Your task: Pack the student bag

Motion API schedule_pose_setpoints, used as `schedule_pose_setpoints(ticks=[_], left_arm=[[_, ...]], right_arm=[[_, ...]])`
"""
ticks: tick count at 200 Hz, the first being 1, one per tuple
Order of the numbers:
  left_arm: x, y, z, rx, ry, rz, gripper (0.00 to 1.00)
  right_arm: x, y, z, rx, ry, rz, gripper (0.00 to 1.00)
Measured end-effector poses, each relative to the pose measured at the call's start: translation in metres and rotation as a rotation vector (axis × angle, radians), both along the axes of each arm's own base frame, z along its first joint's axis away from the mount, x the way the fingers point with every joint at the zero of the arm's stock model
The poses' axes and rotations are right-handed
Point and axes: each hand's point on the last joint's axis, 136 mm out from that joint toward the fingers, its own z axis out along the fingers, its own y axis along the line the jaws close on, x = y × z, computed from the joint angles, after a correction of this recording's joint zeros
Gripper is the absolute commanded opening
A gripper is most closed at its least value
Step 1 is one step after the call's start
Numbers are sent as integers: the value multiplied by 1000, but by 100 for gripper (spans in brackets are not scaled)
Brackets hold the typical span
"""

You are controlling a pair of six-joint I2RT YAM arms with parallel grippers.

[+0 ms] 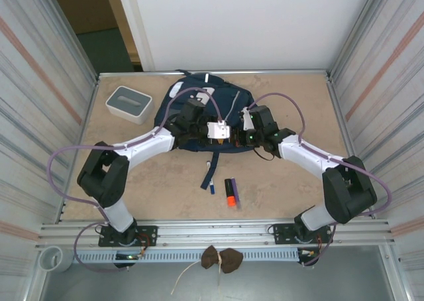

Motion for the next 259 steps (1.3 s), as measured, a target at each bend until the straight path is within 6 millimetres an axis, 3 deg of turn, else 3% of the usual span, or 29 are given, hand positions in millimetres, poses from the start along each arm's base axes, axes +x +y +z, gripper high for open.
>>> schedule_pose_setpoints(ticks=[36, 52, 109, 135, 164, 194, 214, 233, 259], left_arm=[[7, 2, 0, 16, -42, -8, 15], [6, 2, 0, 8, -39, -23, 7], [-5, 26, 1, -80, 17, -40, 5], [-6, 38, 4, -126, 30, -39, 6], [-2, 53, 9, -175, 39, -20, 17], [3, 71, 8, -187, 59, 51, 47], [1, 81, 12, -196, 81, 114, 61], [-6, 78, 28, -218, 65, 136, 66], [-25, 56, 45, -231, 34, 105, 68]], right_arm=[[-2, -2, 8, 14, -20, 0, 0], [-2, -5, 9, 1, -28, -12, 0], [3, -37, 2, -151, -58, -92, 0], [7, -42, 6, -166, -70, -93, 0], [16, -40, 13, -156, -88, -69, 0], [15, -28, 11, -132, -75, -20, 0], [14, -22, 9, -125, -63, -2, 0], [10, -14, 10, -119, -60, 17, 0], [5, -1, 17, -102, -65, 41, 0]])
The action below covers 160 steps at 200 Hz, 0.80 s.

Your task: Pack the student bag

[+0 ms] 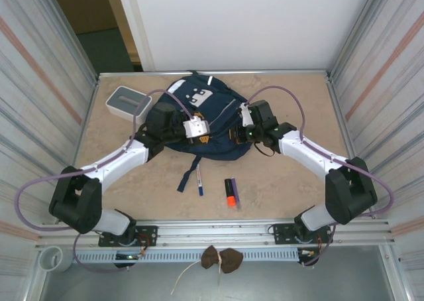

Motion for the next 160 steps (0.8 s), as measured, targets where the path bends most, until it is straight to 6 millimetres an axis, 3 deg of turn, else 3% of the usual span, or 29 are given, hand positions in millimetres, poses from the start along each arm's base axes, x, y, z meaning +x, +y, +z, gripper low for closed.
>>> schedule_pose_setpoints(ticks=[20, 41, 80, 105, 135, 160], left_arm=[[-9, -15, -10, 30, 11, -21, 68], [-3, -22, -23, 67, 35, -9, 63], [10, -26, -41, 101, 65, 2, 28], [12, -22, -39, 86, 85, -8, 8], [14, -11, -31, 25, 91, -36, 2], [13, 12, -25, -58, 96, -39, 2]], right_arm=[[-5, 9, 4, 11, -3, 24, 0], [-9, 17, 8, 22, -4, 45, 0], [-14, 24, 9, 37, 7, 55, 0], [-12, 22, 8, 27, 1, 46, 0], [-2, 15, 9, 35, 2, 28, 0], [16, 1, 4, 30, 17, -20, 0]])
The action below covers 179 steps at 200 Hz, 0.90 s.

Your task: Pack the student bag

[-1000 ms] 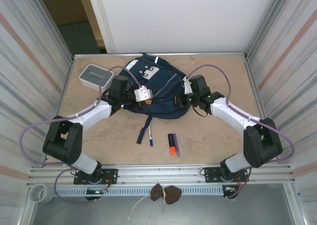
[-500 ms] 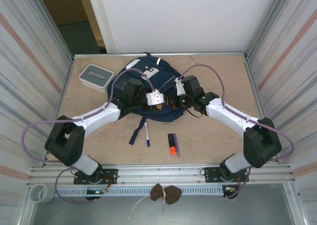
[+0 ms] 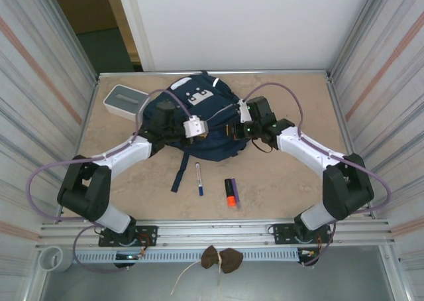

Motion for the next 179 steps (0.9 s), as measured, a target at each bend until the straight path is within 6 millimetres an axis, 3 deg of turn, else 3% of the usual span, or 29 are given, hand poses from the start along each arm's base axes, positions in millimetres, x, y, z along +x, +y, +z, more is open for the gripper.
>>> schedule_pose_setpoints(ticks=[18, 40, 64, 89, 144, 179], left_arm=[[0, 14, 1, -39, 10, 9, 2], [1, 21, -1, -54, 23, 14, 10], [0, 23, -2, -59, 47, 27, 44], [0, 26, 4, -42, 57, 92, 64], [-7, -11, 30, -7, 30, 121, 69], [2, -30, 24, 35, 67, 137, 69]], right_arm=[[8, -1, -6, 0, 17, -6, 0], [11, 4, -8, 6, 26, 6, 0], [12, 7, -7, 5, 23, 11, 0], [11, 7, -8, 0, 27, 12, 0], [4, 17, -7, 3, 28, 33, 0], [0, 22, 1, 16, 16, 41, 0]])
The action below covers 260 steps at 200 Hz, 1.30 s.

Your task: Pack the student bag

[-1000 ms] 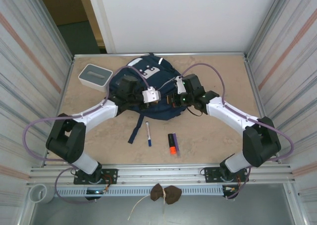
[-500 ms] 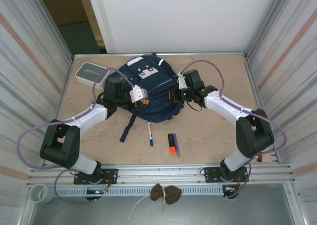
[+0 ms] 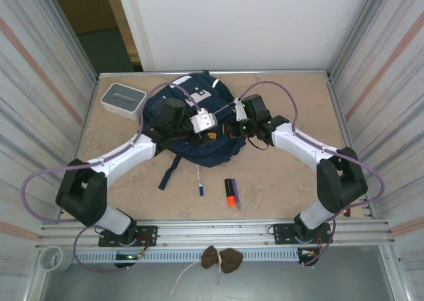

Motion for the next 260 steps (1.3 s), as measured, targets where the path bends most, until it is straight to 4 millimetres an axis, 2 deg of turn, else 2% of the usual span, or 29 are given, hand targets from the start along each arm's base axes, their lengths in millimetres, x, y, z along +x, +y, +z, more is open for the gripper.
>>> schedule_pose_setpoints(ticks=[22, 36, 90, 108, 126, 168, 186, 203, 220, 250, 260], left_arm=[[3, -1, -15, 30, 55, 22, 69], [4, 0, -22, 43, 88, 35, 65], [6, 1, -27, 68, 127, 28, 15], [6, 5, -23, 46, 128, -4, 5], [5, 11, -15, 16, 108, -52, 1], [5, 28, 3, -95, 36, -153, 2], [11, 34, 15, -142, 5, -168, 5], [18, 40, 16, -158, 0, -163, 9], [25, 47, 10, -155, 10, -142, 22], [45, 65, 8, -111, -23, -30, 56], [50, 71, 7, -93, -26, 20, 64]], right_arm=[[-3, 3, 5, 8, -9, 8, 0], [-5, 5, 8, 17, -8, 7, 0], [-4, 5, 11, 21, -21, 2, 0], [-2, 0, 8, -2, -25, 1, 0], [4, -7, 7, -21, -44, -7, 0], [32, -40, 12, -66, -69, -88, 0], [39, -44, 16, -63, -75, -95, 0], [40, -42, 18, -53, -80, -87, 0], [38, -39, 19, -39, -76, -74, 0], [35, -38, 13, -33, -54, -82, 0], [32, -35, 11, -35, -45, -77, 0]])
